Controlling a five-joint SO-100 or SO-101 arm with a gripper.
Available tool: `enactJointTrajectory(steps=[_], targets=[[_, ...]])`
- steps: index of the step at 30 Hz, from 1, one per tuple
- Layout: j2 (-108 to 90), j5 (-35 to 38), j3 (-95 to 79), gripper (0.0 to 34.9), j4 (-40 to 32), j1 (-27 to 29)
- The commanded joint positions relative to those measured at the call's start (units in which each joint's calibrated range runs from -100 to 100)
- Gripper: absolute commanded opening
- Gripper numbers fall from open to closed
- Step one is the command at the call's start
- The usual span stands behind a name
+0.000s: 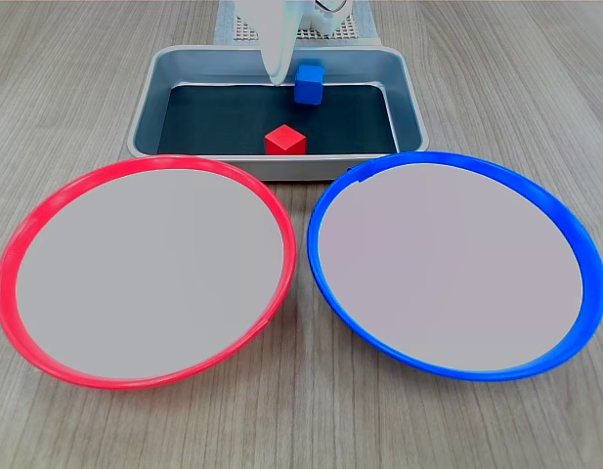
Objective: Move two blocks from tray to matching dishes
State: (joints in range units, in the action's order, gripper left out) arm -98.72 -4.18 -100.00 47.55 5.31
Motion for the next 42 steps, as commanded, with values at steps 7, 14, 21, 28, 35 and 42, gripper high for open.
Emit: enactJointTrajectory(steps=[7, 14, 21, 28, 35, 42], targets=[[-0.26, -0.2, 0.0, 0.4, 0.12, 0.01], [-0.26, -0.2, 0.0, 0.4, 0.12, 0.01], [-0.26, -0.2, 0.0, 0.4, 0.12, 0.01], [-0.26, -0.2, 0.0, 0.4, 0.12, 0.01], [-0.26, 0.88, 0.0, 0.3, 0.2, -1.78], [17.83, 18.8, 22.85, 0.2, 10.76, -2.63]])
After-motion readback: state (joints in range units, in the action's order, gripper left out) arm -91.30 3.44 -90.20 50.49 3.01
